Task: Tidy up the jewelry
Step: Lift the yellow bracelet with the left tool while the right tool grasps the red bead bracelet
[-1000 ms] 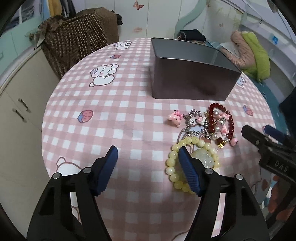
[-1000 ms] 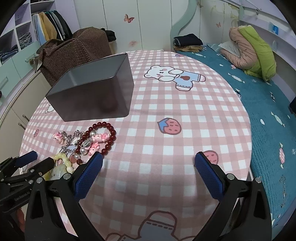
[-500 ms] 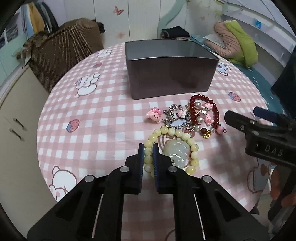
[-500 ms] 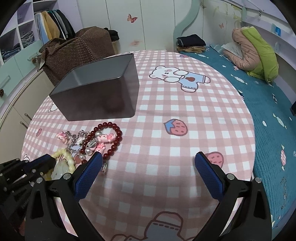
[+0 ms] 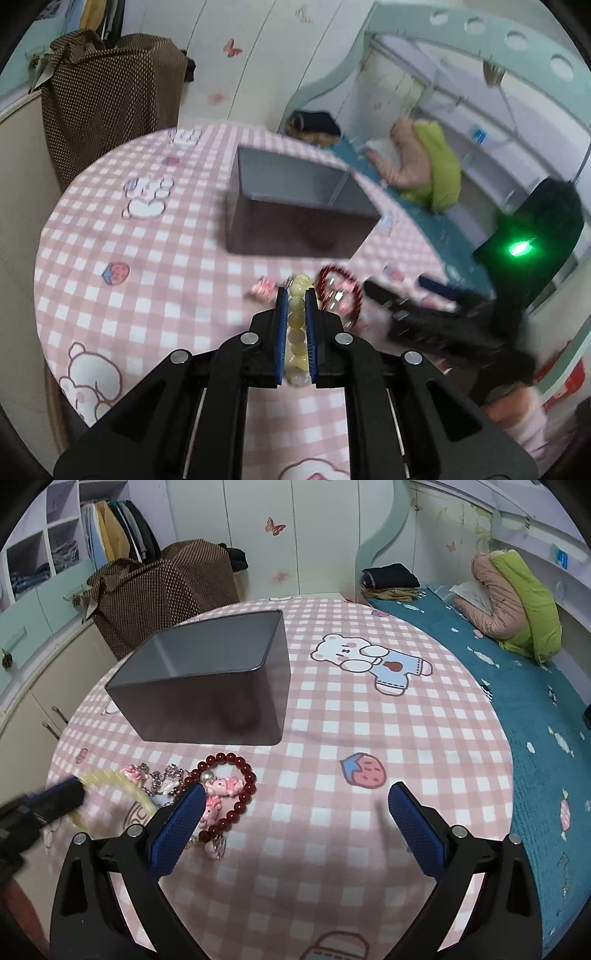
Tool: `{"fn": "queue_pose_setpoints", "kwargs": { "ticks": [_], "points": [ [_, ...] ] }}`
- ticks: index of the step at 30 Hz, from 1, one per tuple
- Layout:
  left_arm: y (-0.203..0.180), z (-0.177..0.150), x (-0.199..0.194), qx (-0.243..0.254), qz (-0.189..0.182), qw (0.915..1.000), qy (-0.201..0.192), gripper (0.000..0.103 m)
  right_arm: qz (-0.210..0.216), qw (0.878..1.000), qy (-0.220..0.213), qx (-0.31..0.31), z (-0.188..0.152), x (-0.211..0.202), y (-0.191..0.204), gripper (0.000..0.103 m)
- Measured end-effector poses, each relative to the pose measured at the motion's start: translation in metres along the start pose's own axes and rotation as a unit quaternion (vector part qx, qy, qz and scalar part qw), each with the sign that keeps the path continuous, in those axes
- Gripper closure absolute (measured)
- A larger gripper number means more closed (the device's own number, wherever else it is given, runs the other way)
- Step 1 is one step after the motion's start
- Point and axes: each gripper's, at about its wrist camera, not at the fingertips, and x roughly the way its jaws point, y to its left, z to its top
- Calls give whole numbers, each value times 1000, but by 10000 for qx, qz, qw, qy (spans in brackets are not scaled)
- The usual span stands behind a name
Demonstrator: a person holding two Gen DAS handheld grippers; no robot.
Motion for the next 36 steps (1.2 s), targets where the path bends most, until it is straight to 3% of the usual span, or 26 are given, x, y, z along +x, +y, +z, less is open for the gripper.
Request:
{"fn": "queue_pose_setpoints", "kwargs": {
  "ticks": [4, 8, 11, 13, 16, 20, 36],
  "points": [
    [-2, 11, -12, -25, 15, 9996, -277, 94, -56, 9998, 180, -51, -4, 7, 5, 29],
    [1, 12, -9, -42, 143, 9995, -281, 94, -277, 9987, 154, -400, -9, 11, 16, 33],
    [4, 9, -6, 29, 296, 9991, -310, 94, -118, 9985, 97, -522, -9, 10, 19, 55],
    [5, 8, -3, 18, 358, 9989, -299, 94, -35, 9977, 57, -668, -9, 10, 21, 77],
    [8, 6, 0, 36, 426, 9987, -287, 94, 14, 9980, 57, -637, -8, 11, 18, 95],
    [9, 6, 0, 65, 467, 9984, -325, 94, 249, 9991, 46, -350, -4, 9, 9, 95],
    [3, 21, -19, 131, 476, 9965, -678, 94, 479, 9949, -751, -473, 23, -45, 15, 95]
  ]
}}
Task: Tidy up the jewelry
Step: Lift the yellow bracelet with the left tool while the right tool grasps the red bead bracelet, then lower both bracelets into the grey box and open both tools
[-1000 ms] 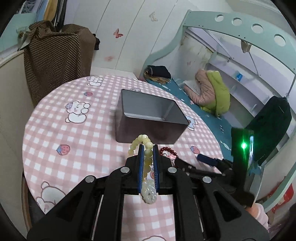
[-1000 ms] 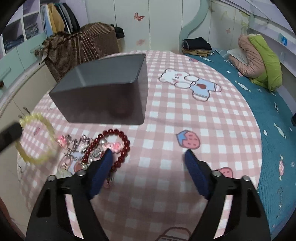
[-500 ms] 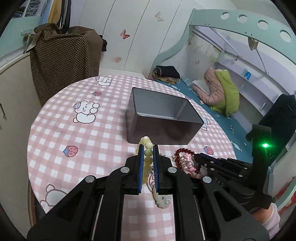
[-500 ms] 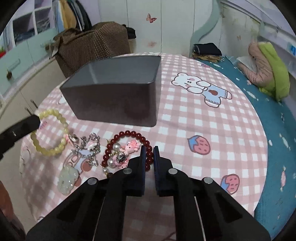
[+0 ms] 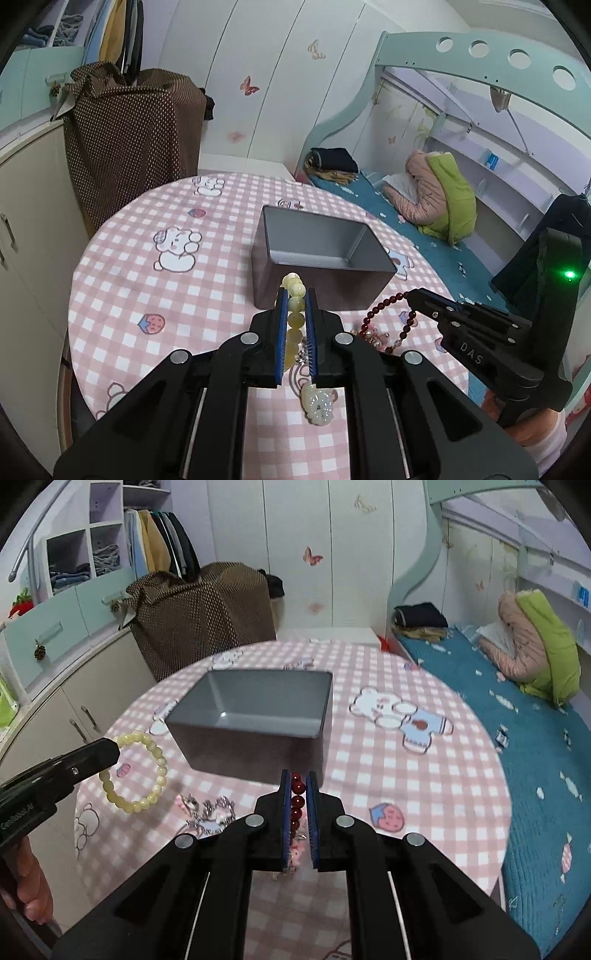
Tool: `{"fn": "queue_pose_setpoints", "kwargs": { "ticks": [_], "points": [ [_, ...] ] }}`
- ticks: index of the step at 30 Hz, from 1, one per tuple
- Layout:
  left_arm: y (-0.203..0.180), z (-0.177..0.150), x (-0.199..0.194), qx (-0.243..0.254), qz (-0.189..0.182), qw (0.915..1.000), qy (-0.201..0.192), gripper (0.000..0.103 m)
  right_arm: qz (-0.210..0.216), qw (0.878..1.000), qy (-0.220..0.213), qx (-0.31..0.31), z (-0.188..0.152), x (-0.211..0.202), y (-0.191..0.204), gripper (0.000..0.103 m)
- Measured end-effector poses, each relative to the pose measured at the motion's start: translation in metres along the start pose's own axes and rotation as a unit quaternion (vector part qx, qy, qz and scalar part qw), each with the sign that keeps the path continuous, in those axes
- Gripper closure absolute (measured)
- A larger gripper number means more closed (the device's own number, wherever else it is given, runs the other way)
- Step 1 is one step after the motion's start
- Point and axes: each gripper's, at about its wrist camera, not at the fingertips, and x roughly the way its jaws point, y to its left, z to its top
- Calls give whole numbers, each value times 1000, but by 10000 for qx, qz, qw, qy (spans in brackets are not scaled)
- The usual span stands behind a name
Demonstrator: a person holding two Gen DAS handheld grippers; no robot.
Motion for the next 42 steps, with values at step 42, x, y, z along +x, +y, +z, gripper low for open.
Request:
{"fn": "queue_pose_setpoints", "kwargs": {
  "ticks": [42],
  "points": [
    [-14, 60, 72, 250, -163, 9995, -66, 94, 301, 9991, -238, 167, 64, 49, -12, 95]
  ]
}}
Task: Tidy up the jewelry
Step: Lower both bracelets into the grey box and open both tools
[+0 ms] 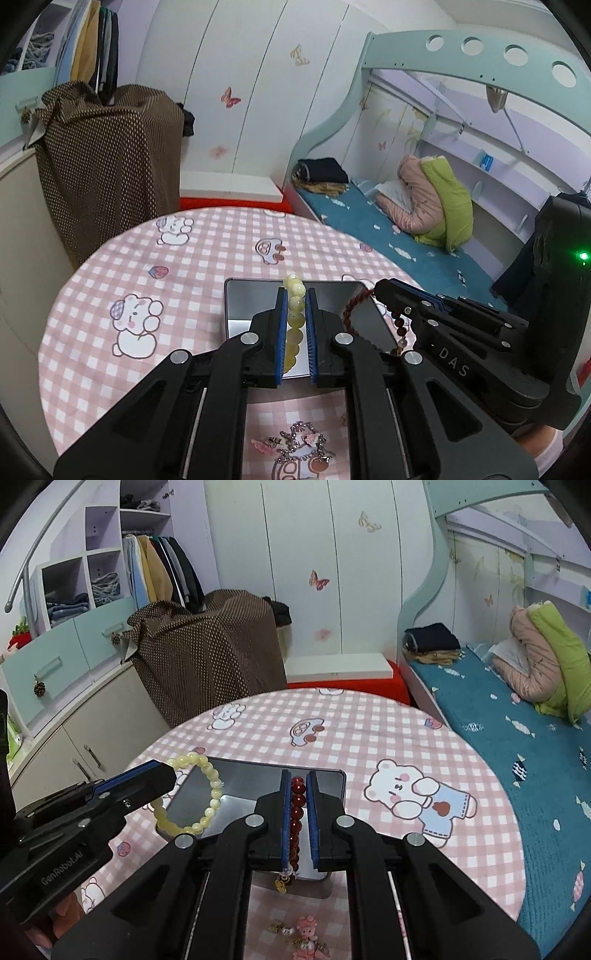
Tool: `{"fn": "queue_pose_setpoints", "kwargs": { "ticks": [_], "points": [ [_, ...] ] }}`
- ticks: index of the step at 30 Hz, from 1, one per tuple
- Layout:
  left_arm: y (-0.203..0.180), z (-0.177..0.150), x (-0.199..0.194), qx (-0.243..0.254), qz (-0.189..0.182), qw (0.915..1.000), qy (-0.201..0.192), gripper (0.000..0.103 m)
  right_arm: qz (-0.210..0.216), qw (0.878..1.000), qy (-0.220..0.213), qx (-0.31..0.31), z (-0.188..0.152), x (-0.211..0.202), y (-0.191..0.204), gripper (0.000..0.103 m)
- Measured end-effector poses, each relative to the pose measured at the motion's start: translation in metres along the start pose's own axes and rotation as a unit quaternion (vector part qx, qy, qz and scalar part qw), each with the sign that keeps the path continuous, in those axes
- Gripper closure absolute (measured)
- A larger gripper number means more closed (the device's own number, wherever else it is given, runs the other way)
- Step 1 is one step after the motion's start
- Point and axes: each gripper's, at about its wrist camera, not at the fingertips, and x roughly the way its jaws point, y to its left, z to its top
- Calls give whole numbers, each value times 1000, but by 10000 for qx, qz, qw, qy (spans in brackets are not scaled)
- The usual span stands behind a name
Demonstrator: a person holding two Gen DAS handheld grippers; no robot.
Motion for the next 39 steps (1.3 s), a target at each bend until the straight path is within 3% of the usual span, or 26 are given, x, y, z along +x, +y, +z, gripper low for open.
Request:
{"fn": "queue_pose_setpoints", "kwargs": {
  "ticks": [4, 6, 8, 9, 10, 31, 39],
  "points": [
    [2, -2, 11, -17, 194, 9997, 136, 93, 19, 9999, 79, 97, -2, 4, -4, 91],
    [2, -3, 11, 43, 287, 9995, 139, 92, -28, 9999, 48, 133, 0, 1, -6, 82],
    [1, -3, 8, 87, 331, 9994, 106, 75, -191, 9997, 0, 152, 2, -2, -7, 60],
    [1, -3, 6, 86, 371, 9992, 74, 56, -302, 9994, -73, 163, 3, -6, -8, 39],
    [1, -3, 4, 79, 396, 9992, 46, 50, -376, 9991, -141, 166, 3, -9, -8, 30],
    [-7, -16, -30, 165, 588, 9981, 59, 49, -548, 9981, -253, 151, -9, -41, -11, 29],
    [-11, -34, -47, 182, 647, 9977, 127, 38, -708, 9970, -288, 156, -22, -59, -12, 17]
  ]
}}
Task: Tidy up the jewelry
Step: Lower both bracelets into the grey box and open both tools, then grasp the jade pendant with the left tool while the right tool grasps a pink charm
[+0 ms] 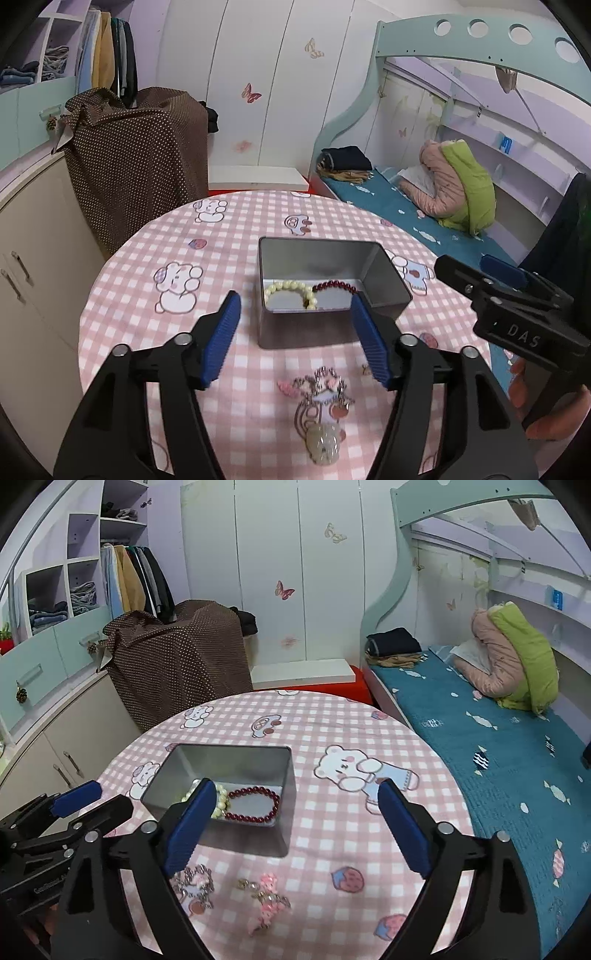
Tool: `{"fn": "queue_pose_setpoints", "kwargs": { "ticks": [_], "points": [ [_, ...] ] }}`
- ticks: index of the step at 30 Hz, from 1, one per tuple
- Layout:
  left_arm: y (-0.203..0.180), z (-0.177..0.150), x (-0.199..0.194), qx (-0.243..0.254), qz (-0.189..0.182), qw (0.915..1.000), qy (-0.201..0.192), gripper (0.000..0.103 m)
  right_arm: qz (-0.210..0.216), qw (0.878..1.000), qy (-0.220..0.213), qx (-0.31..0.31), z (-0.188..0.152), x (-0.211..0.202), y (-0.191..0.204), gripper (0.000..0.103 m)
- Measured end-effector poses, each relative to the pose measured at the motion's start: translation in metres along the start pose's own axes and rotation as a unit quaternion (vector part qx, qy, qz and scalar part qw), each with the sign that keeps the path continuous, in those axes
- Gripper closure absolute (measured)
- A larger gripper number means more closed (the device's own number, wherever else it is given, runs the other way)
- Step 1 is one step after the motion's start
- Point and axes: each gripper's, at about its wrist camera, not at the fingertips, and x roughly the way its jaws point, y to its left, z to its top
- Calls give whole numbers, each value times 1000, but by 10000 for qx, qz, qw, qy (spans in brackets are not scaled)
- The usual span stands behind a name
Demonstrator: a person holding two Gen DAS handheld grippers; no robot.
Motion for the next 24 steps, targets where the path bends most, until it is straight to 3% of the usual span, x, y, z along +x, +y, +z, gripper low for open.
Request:
{"fn": "queue_pose_setpoints", "kwargs": {
  "ticks": [10, 24],
  "points": [
    [-5, -30, -15, 36, -117, 9996, 242, 14, -134, 9997, 164, 114, -28, -18, -11, 8],
    [-13, -74, -3, 226, -185, 9965, 789, 12, -317, 9966, 710, 252, -67, -18, -24, 7]
  ]
}}
